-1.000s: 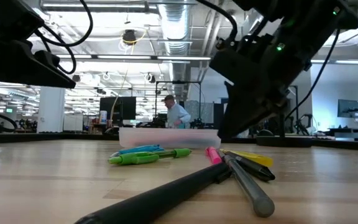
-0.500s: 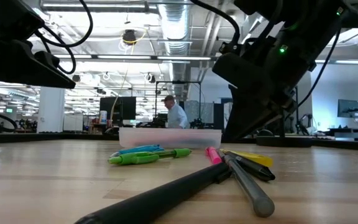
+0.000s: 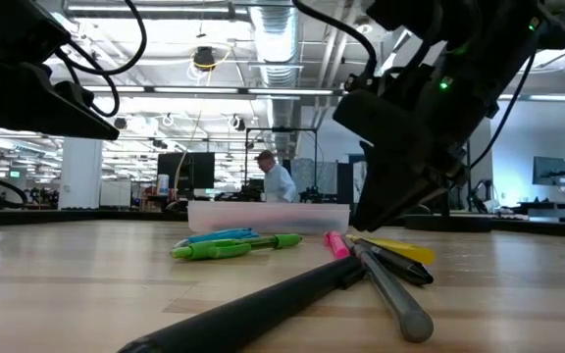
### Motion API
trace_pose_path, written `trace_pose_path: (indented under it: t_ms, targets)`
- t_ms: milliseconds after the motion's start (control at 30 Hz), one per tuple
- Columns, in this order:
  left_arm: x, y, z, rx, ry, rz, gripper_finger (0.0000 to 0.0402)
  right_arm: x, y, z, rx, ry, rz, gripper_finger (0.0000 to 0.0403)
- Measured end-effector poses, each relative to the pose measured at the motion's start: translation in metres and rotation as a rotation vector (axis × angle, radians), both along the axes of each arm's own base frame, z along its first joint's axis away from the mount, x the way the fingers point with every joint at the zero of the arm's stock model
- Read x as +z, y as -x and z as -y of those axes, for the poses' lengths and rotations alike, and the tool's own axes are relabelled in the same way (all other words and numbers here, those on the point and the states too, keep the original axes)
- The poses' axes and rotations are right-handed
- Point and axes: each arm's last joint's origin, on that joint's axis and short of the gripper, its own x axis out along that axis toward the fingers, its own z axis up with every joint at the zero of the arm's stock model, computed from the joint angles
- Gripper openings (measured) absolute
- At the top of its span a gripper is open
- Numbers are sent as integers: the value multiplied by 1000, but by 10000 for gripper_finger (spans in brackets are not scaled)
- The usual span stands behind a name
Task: Pick & place school supplies into a supply box
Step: Put the yellow pen into the supply box
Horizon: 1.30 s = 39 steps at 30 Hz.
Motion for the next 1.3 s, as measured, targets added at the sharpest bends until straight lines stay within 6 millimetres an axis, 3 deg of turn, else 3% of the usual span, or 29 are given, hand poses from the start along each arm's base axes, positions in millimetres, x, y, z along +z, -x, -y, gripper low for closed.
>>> trace_pose_path:
  t_ms: [1300]
  targets:
    - [0, 0, 0, 8, 23, 4, 114, 0, -1, 2, -25, -35, 1, 75]
